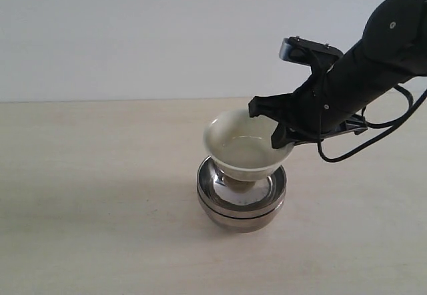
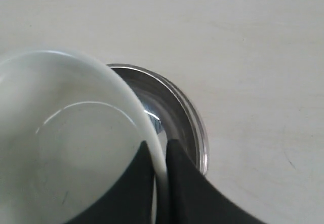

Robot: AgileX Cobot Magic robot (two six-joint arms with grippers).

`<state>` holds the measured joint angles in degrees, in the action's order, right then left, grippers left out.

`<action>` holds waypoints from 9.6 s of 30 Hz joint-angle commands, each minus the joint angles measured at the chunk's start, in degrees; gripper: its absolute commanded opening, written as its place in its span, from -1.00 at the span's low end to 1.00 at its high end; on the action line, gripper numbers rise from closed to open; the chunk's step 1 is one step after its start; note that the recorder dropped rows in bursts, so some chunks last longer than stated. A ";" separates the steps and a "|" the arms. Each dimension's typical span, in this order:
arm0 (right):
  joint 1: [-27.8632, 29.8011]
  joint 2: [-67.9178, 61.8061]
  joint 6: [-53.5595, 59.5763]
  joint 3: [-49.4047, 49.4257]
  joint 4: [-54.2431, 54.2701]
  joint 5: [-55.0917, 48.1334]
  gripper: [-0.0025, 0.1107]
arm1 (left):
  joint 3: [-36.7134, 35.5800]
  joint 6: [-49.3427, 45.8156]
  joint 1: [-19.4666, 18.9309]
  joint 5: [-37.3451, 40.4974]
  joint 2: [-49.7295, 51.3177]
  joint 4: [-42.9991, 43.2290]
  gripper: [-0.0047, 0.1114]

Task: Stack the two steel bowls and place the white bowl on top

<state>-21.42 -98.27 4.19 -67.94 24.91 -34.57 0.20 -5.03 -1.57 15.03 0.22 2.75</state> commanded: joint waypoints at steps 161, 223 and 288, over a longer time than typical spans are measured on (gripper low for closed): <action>0.35 4.29 -0.68 18.05 -3.35 14.50 -0.96 | -0.20 0.56 -0.17 -0.40 -0.22 -0.39 -0.85; 2.44 98.27 7.01 67.94 -0.15 35.61 -0.96 | -0.20 0.56 -0.17 -0.40 -0.22 -0.39 -0.85; 8.87 98.27 -12.48 67.94 -27.18 13.32 -0.96 | -0.20 0.56 -0.17 -0.40 -0.22 -0.39 -0.85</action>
<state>-12.73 -0.30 -7.73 -0.28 -1.68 -21.47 0.20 -5.03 -1.57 15.03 0.22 2.75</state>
